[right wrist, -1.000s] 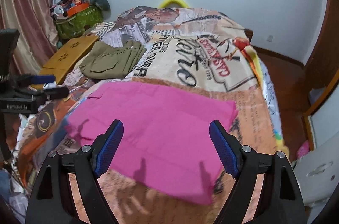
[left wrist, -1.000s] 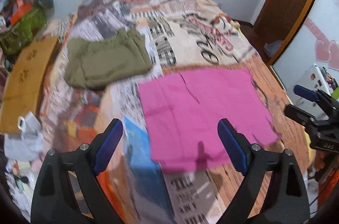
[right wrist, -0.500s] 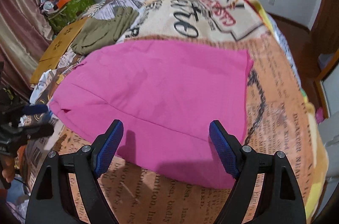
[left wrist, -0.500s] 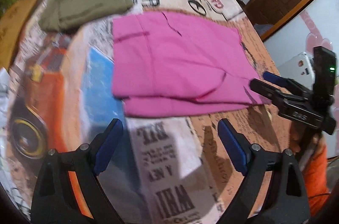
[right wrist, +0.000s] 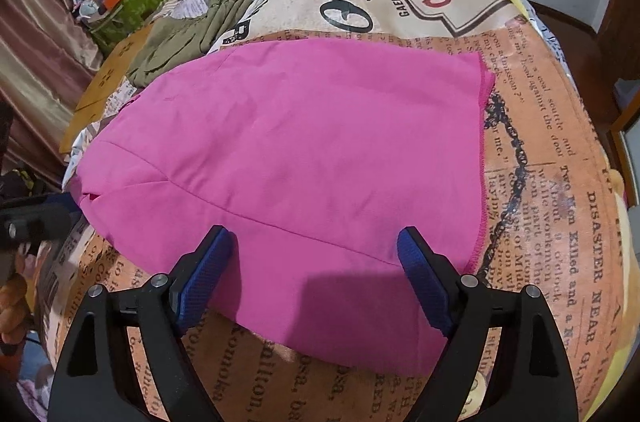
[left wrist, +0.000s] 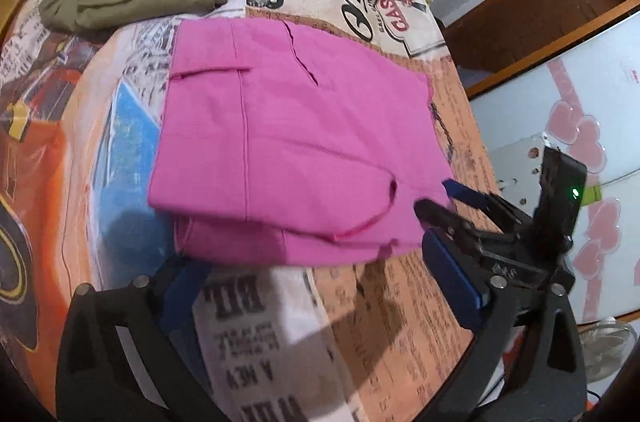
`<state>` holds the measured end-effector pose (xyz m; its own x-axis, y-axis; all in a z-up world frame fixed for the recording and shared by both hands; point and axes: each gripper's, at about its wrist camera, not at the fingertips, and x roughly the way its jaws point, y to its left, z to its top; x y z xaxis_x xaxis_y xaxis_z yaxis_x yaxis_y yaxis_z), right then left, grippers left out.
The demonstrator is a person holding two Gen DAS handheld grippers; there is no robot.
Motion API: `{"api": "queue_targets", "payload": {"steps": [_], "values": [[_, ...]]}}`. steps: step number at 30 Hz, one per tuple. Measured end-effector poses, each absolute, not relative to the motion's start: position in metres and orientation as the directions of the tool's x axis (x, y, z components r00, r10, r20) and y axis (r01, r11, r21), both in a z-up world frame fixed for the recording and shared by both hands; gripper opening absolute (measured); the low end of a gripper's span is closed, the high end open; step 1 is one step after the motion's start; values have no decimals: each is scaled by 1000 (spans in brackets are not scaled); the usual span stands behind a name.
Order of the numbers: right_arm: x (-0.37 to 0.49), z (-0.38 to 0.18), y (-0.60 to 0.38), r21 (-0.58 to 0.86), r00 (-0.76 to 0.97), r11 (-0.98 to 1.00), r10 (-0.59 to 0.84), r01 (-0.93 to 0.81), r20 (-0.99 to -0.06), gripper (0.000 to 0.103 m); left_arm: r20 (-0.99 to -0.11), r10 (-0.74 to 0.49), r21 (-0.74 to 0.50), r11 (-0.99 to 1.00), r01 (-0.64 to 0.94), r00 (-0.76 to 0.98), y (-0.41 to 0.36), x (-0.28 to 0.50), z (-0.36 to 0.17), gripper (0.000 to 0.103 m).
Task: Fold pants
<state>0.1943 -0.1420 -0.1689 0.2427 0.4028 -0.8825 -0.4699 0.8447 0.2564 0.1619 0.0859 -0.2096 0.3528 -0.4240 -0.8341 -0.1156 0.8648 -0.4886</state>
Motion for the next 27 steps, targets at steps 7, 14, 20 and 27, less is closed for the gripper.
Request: {"api": "queue_targets", "payload": {"steps": [7,14,20,27], "values": [[193,-169,-142,255,238,838,406,-483,-882,84,-864,-315,-411,893,-186,393,87,182,-210,89],[194,-169,-143,259,239,836,411,-484,-880,84,-891,-175,-278,940,-200,419,87,186,-208,39],[194,-168,-142,268,232,834,416,-482,-879,84,-881,-154,-272,939,-211,447,101,181,-200,27],[188,-165,-136,249,238,821,415,-514,-878,84,-848,118,-3,974,-227,516,120,157,-177,26]]}}
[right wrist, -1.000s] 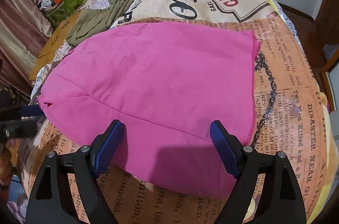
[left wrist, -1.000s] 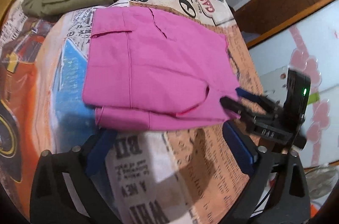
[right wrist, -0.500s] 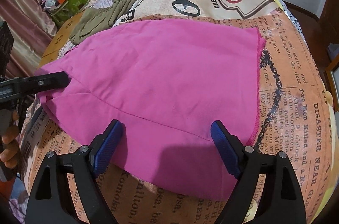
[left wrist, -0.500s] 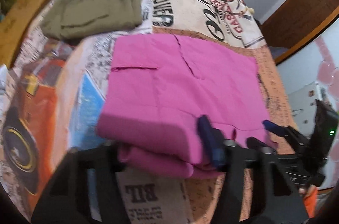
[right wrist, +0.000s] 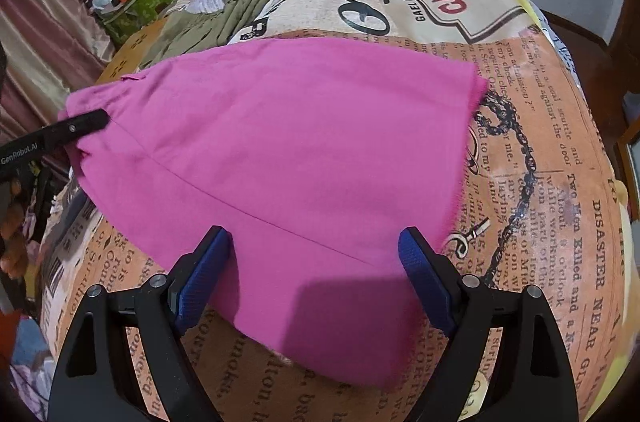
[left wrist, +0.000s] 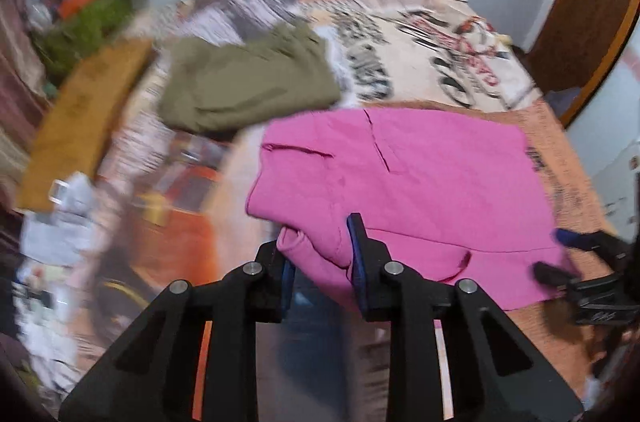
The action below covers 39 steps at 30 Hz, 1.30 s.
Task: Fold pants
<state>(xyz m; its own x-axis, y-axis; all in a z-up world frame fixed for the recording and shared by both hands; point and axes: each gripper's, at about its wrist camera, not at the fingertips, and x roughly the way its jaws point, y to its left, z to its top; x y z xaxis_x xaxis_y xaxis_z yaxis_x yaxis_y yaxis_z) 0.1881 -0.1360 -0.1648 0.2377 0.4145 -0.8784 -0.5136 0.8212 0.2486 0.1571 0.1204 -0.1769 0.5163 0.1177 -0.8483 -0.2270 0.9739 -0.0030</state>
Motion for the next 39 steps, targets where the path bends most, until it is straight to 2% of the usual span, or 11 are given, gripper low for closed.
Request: {"api": "queue_targets", "payload": {"steps": [3,12,17,24,28,39], "values": [[188,-167,-137,261,228,824,418,-503,-879,84,-810,242,115,959,-261,534,130,146,-169,25],[189,-168,-137,253,232,829,409,-499,-883,84,-749,215,116,974,-197,627,118,144,-133,23],[189,-169,-138,257,231,829,412,-497,-882,84,-721,131,66,990,-121,681,91,160,-106,22],[189,-170,-139,267,230,827,421,-495,-877,85,-732,-73,-67,997,36,678,53,182,-91,20],[189,-170,-138,270,230,827,423,-493,-877,85,-763,-189,-149,982,116,619,31,198,-98,19],[188,-171,-140,272,232,827,426,-492,-874,85,-805,-324,-281,946,161,498,-3,215,-136,13]]}}
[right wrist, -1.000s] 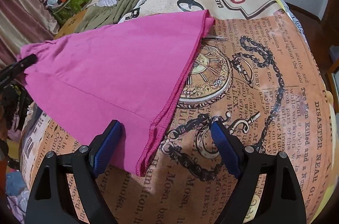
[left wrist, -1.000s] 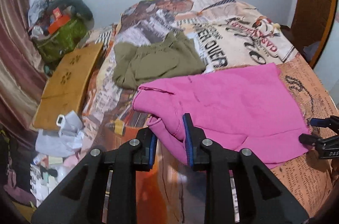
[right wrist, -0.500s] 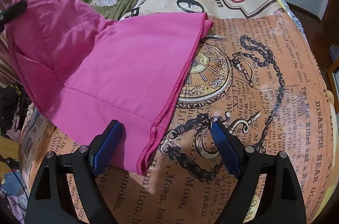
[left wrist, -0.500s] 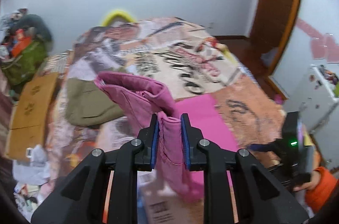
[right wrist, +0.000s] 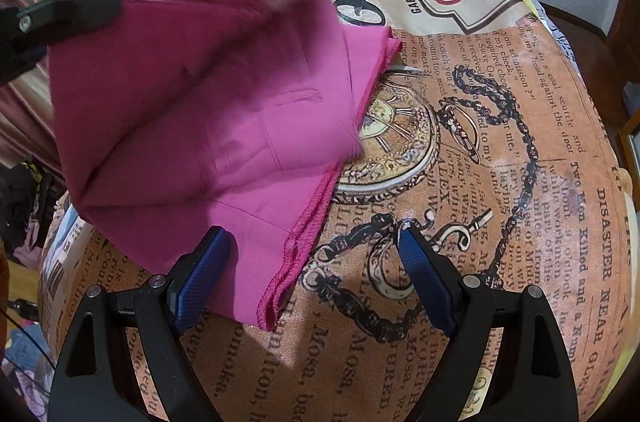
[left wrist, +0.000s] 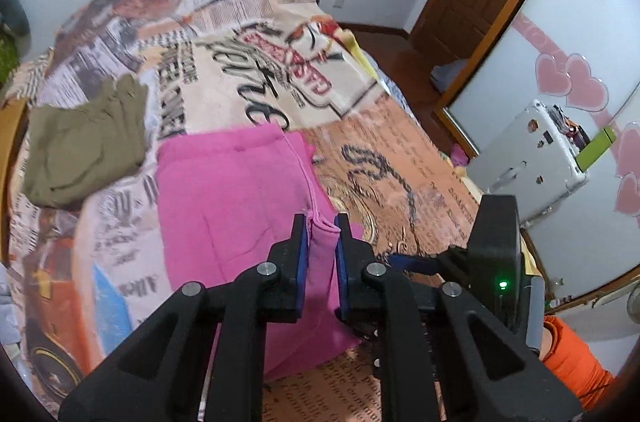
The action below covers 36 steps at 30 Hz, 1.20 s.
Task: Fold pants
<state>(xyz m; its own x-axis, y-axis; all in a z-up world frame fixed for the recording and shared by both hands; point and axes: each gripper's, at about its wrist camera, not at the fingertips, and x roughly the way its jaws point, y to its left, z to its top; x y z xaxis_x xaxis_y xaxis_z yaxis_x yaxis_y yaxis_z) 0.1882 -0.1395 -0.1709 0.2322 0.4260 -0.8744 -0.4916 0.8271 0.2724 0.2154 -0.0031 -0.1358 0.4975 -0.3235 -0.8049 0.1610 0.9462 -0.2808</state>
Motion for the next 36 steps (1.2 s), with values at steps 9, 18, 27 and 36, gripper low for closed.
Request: {"api": "queue_targets", "payload": {"steps": [9,18,27,36], "values": [[188,-172,-140,278,230,827,430,-489,-873,85,-833,-289,-230,956,180,471,-12,215,-149,13],[185,-166,-154,290,223,831,432,-475,-874,85,-874,-313,-227,940,256,373,-31,224,-165,36],[185,-168,-170,301,222,836,436,-459,-872,85,-847,-307,-182,935,305,435,-30,212,-141,54],[179,-173,-173,325,198,824,454,-465,-869,85,-940,-133,-12,933,360,315,-41,205,-197,54]]}}
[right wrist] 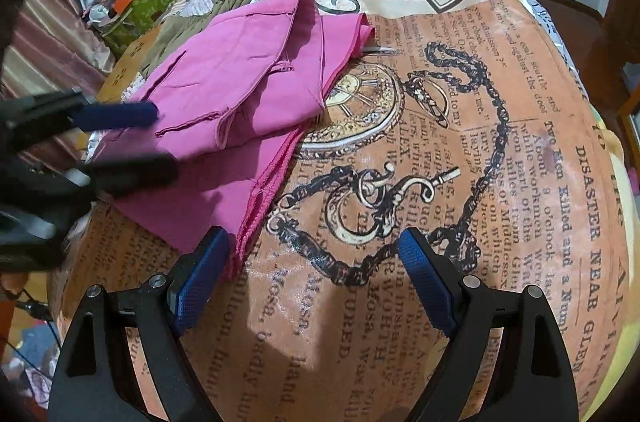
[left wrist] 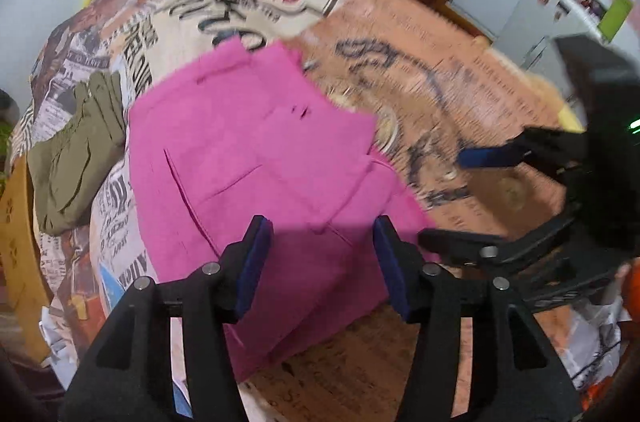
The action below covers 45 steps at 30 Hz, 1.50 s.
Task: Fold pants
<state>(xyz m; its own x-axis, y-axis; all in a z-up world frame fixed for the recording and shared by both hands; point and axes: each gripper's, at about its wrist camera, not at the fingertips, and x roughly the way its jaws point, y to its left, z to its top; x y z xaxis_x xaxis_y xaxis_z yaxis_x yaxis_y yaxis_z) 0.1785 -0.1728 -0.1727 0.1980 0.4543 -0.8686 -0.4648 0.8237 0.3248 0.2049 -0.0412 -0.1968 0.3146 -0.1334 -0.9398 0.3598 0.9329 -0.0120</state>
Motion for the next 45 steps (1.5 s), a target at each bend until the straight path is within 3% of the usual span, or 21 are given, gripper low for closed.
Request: {"api": "queue_targets", "payload": {"steps": [11,20,26,33,41,45], "values": [[177,-175,-173,330,194,820,460,-467,-867,85,-921,-3,185,876,445,389,-69,216,-215,53],[177,-176,-173,340,192,817,468,-465,-862,85,-917,-78,99,906,412,392,-57,225,-210,27],[178,-176,-173,339,194,817,469,-467,-862,85,-901,-150,-2,939,343,407,-39,224,-193,19],[178,-177,-173,339,192,816,469,-469,-862,85,-864,-228,-47,925,377,449,-17,203,-157,18],[179,-178,-172,339,192,818,466,-465,-864,85,-872,-279,-161,939,303,403,-11,215,-163,19],[180,-178,-172,336,192,822,462,-460,-866,85,-882,-324,-247,936,252,341,-17,238,-174,33]]}}
